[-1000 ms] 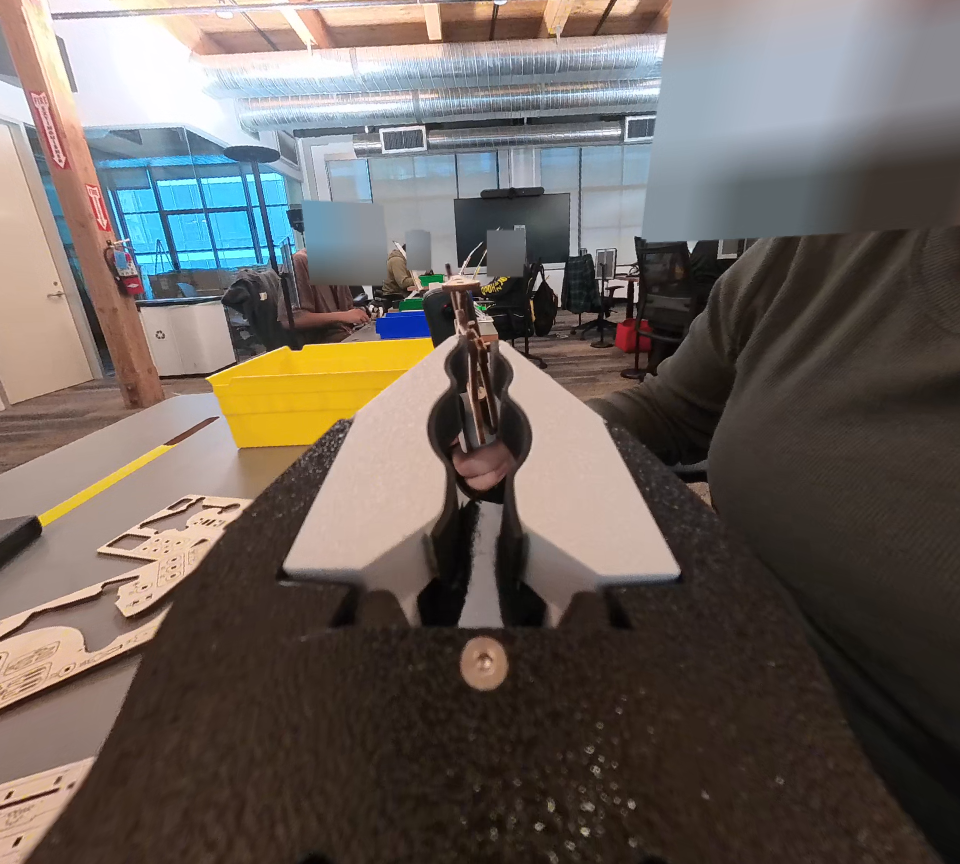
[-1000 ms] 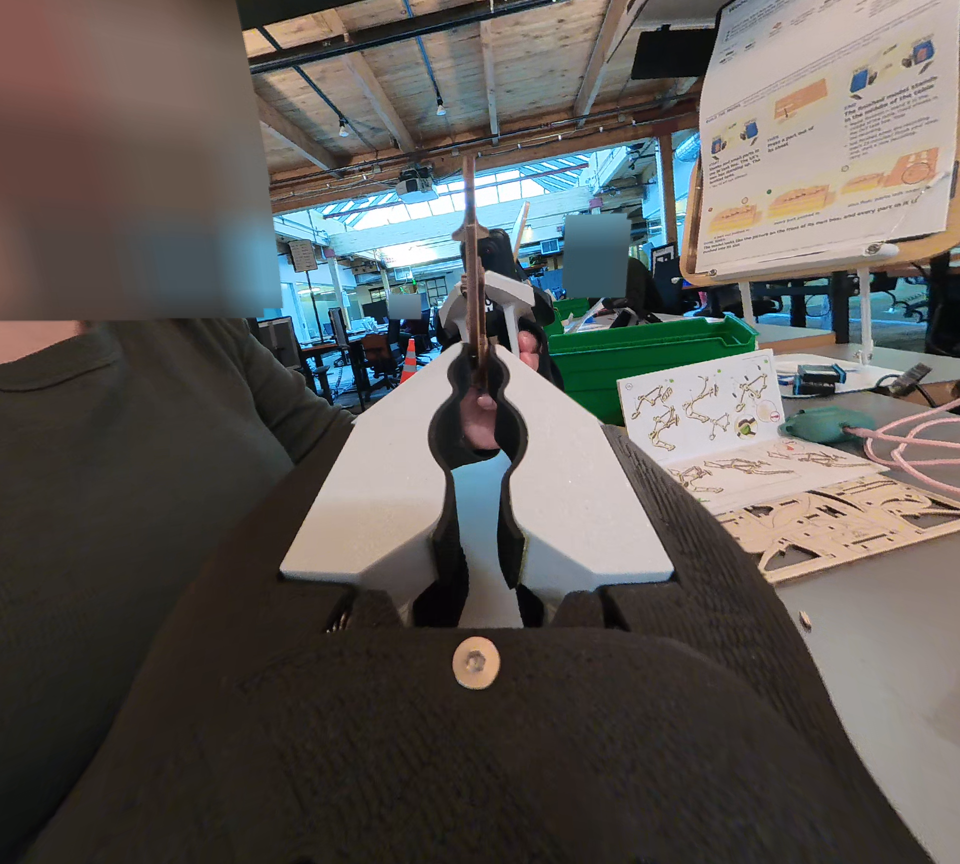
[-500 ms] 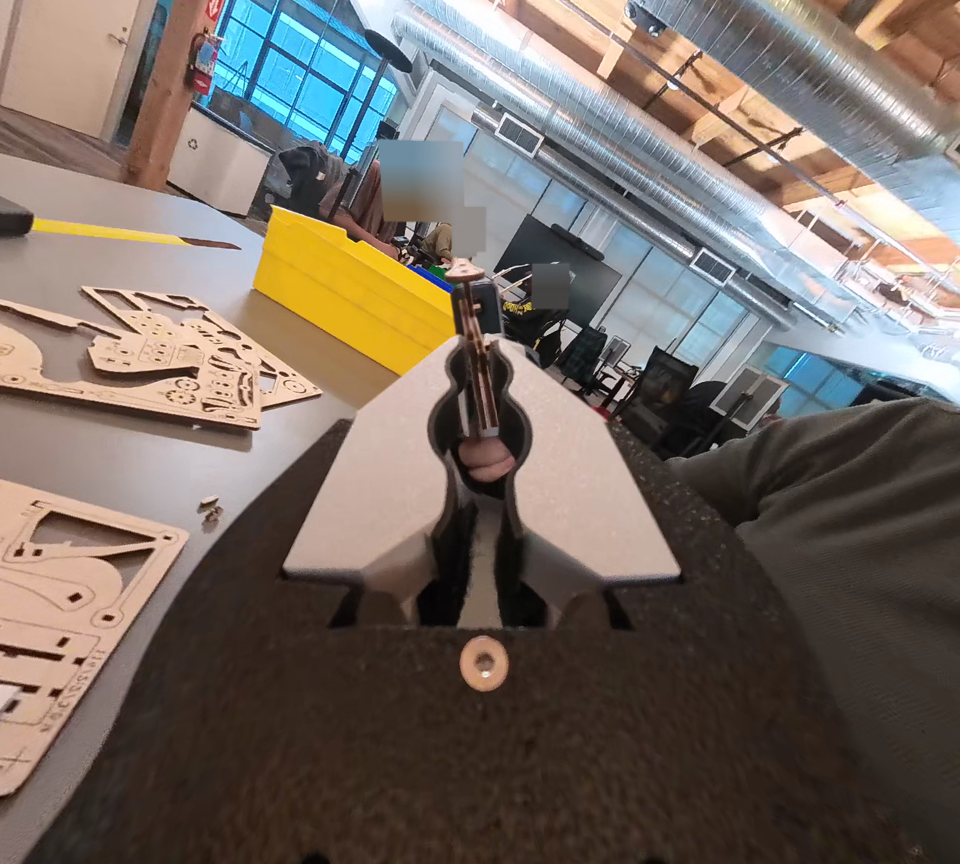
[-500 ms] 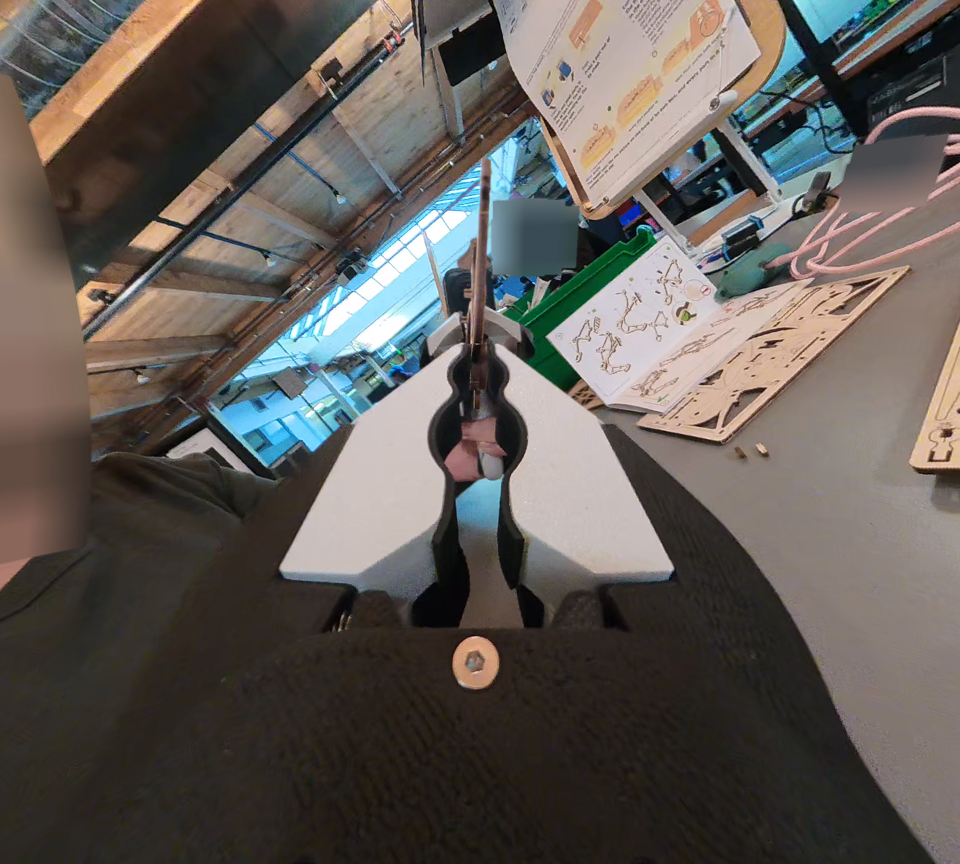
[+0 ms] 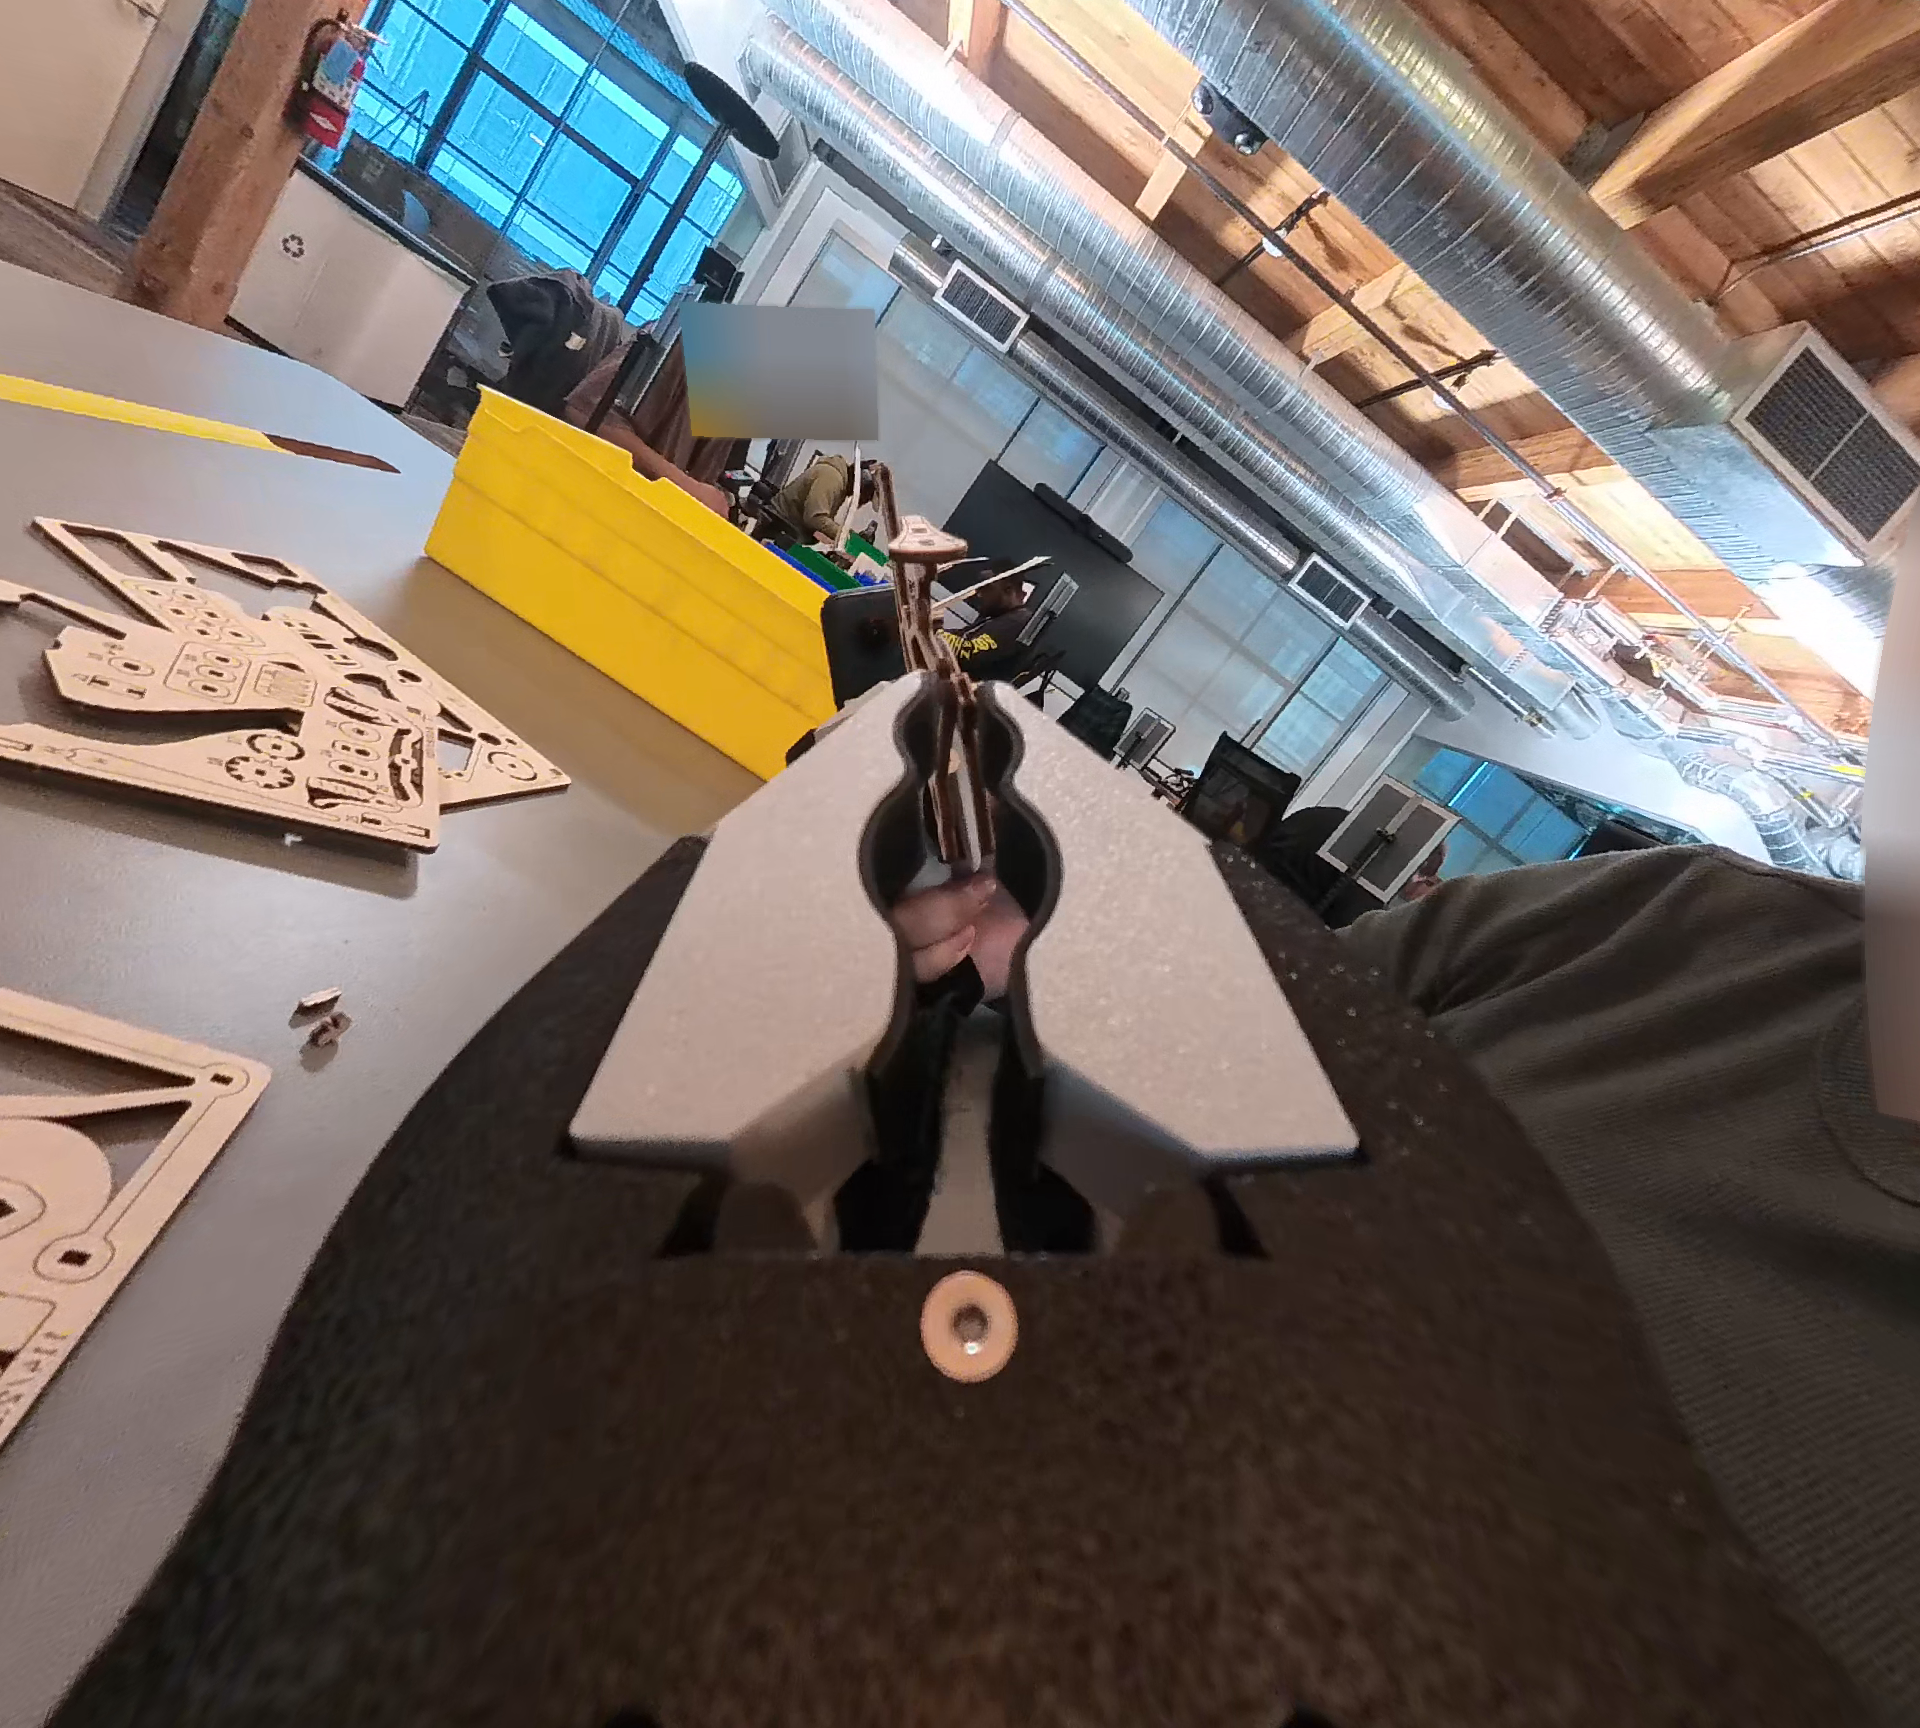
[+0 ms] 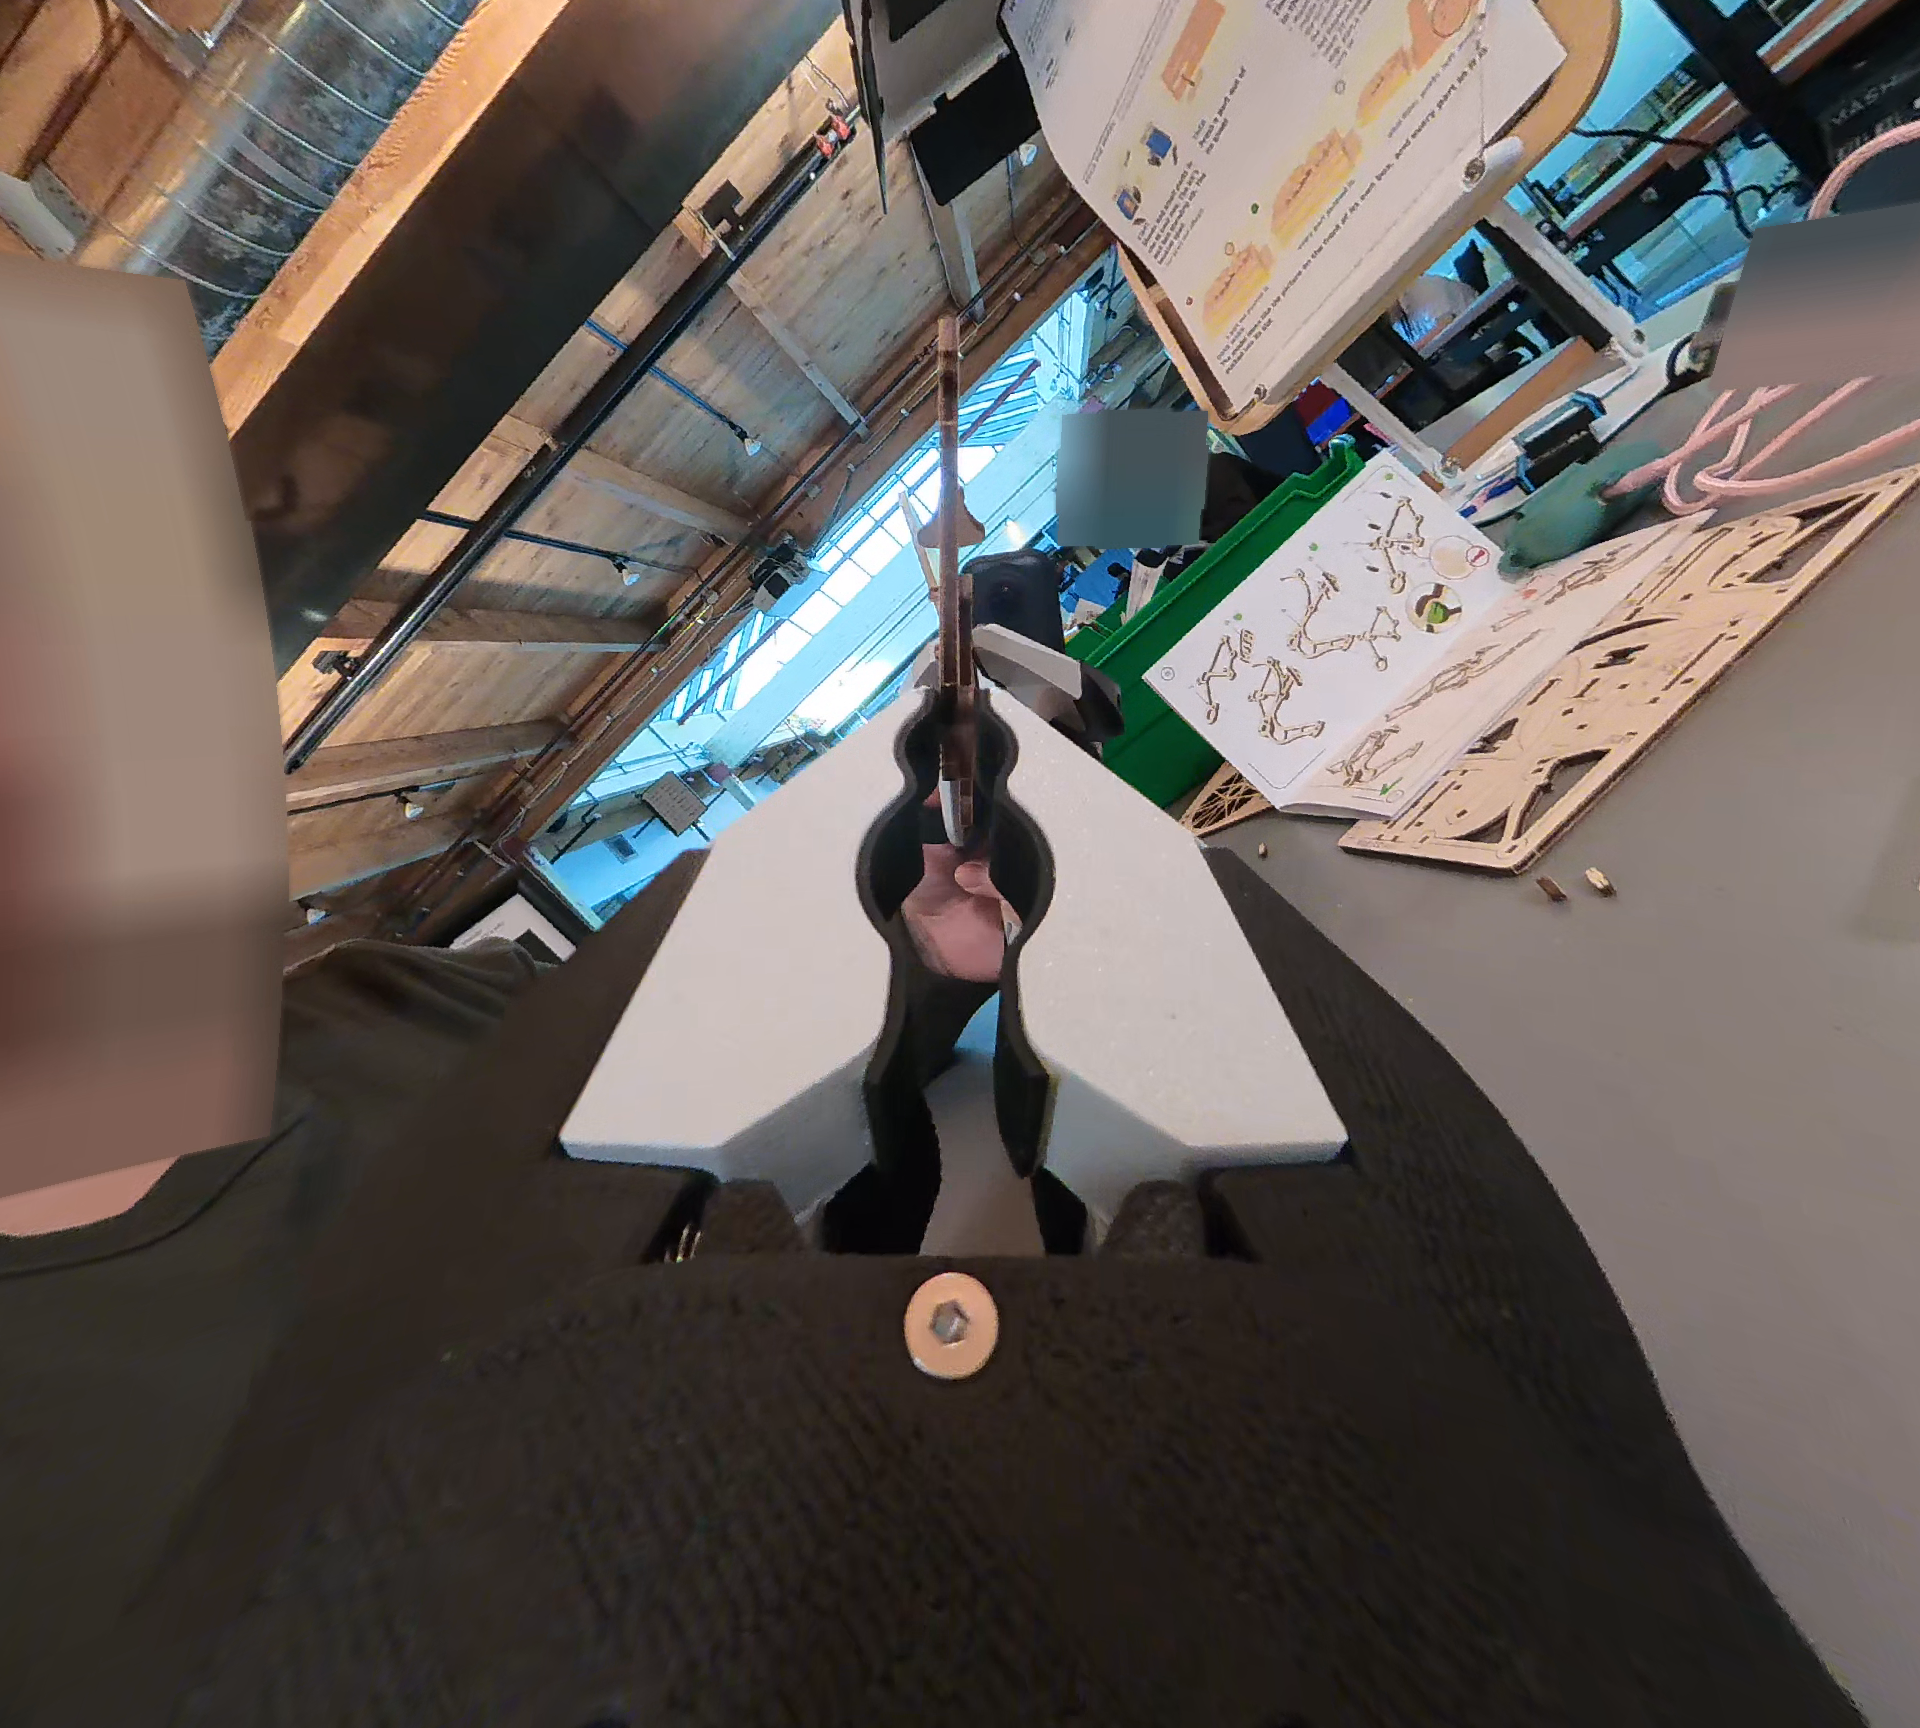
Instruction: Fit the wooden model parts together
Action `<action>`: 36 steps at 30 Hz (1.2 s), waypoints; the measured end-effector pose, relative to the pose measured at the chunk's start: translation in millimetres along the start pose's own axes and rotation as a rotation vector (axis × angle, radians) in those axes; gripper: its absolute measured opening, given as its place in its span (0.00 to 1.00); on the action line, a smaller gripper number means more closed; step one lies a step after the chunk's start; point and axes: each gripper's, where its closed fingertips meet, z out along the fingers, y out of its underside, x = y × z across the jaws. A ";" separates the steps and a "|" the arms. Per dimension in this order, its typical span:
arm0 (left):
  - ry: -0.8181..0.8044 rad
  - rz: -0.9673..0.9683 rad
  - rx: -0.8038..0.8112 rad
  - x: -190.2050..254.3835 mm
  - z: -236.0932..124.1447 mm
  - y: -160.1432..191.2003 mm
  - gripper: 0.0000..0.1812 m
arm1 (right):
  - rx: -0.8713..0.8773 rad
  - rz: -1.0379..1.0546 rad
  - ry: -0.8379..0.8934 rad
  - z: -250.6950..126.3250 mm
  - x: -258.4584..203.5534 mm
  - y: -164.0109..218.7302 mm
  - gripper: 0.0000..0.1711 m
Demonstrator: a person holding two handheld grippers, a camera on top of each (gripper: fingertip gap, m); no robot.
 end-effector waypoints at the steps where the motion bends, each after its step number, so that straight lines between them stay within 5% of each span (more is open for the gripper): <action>1: -0.002 0.002 -0.002 -0.3 -0.2 0.2 0.02 | -0.001 0.001 0.001 0.1 0.1 0.7 0.02; 11: -0.011 0.023 0.004 -1.0 -1.2 -2.0 0.02 | -0.008 -0.036 0.008 1.1 -1.4 2.1 0.02; 14: -0.079 0.121 0.055 -2.8 -4.9 -15.7 0.22 | 0.026 -0.010 0.040 -4.4 3.4 -5.0 0.02; 16: -0.149 0.250 0.093 -3.4 -12.7 -28.1 0.25 | 0.065 0.065 0.109 -12.1 11.8 -10.3 0.02; 24: -0.458 0.875 0.203 8.3 -38.5 -57.7 0.19 | 0.041 0.470 0.414 -41.6 39.4 42.7 0.02; 36: -0.441 0.845 0.130 -3.1 -30.1 -40.5 0.16 | -0.116 0.593 0.794 -69.3 62.8 69.0 0.03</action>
